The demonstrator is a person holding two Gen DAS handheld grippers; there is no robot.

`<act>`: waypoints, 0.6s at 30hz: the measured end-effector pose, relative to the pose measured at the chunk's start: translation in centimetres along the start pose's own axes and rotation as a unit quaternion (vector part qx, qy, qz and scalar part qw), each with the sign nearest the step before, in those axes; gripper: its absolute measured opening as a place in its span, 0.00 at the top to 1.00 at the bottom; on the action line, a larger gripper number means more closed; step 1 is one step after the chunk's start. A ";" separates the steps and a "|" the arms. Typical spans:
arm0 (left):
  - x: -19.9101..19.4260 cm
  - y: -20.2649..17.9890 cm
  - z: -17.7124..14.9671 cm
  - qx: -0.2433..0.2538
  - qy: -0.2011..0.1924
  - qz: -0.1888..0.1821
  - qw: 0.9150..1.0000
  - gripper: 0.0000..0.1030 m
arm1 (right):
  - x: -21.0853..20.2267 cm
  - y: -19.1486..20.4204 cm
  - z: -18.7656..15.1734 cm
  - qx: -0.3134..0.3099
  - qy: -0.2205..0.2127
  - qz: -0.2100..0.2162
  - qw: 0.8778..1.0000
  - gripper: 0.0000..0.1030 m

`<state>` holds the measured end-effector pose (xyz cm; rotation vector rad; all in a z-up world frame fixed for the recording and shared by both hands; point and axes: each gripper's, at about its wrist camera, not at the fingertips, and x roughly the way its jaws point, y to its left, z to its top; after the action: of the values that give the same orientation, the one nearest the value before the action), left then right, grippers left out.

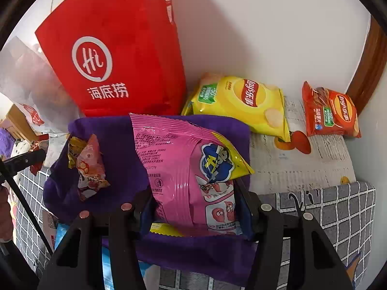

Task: Organize snacks
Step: 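Carry both packets over the purple towel and open both grippers there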

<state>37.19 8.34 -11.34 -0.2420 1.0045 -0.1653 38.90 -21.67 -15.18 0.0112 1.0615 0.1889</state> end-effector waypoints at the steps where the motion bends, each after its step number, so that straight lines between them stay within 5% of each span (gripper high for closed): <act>1: 0.1 0.0 0.0 0.001 0.002 0.000 1.000 0.62 | 0.1 -0.1 0.0 0.000 0.001 0.001 1.000 0.45; 18: 2.7 -1.0 -0.3 0.013 0.056 0.008 0.998 0.62 | 3.1 0.8 -0.5 -0.028 0.043 -0.031 0.998 0.44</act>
<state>38.35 6.69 -13.45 -0.2026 1.1139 -0.1781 39.81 -20.46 -18.06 -0.0804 1.1403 0.1648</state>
